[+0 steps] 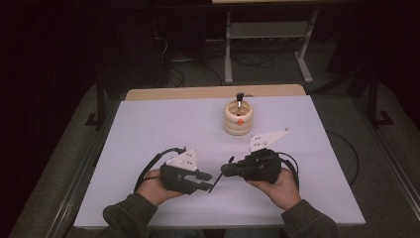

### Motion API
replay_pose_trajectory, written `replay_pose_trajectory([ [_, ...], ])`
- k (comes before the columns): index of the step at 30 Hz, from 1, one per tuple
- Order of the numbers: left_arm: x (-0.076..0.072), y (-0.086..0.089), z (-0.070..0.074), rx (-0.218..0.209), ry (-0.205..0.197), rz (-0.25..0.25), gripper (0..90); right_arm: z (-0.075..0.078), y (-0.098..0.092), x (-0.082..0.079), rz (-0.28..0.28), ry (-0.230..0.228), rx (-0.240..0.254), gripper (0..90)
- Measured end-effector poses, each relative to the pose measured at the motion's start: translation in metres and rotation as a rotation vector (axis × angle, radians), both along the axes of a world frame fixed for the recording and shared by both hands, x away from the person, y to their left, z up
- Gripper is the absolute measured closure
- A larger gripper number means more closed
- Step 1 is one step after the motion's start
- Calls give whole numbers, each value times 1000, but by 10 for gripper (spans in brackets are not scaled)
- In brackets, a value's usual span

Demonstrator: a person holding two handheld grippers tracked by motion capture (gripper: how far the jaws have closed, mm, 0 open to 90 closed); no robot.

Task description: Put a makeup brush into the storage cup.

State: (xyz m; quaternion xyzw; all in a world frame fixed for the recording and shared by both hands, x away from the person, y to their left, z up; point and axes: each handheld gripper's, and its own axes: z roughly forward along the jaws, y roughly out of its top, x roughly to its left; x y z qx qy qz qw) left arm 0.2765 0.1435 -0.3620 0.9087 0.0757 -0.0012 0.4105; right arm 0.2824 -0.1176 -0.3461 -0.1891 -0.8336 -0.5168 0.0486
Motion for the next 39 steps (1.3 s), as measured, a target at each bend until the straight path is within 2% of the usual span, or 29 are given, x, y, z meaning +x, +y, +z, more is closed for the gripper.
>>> replay_pose_trajectory([
  [7,0,5,-3,10,1,26,662,0,-10,4,-24,9,-48,853],
  [17,0,17,-5,-9,5,80,621,0,-22,7,-57,19,-86,853],
  [30,-1,28,-12,-9,-22,130,573,-1,-35,13,-87,49,-109,853],
  [39,-1,38,-15,-24,-18,175,521,1,-42,17,-111,50,-130,853],
])
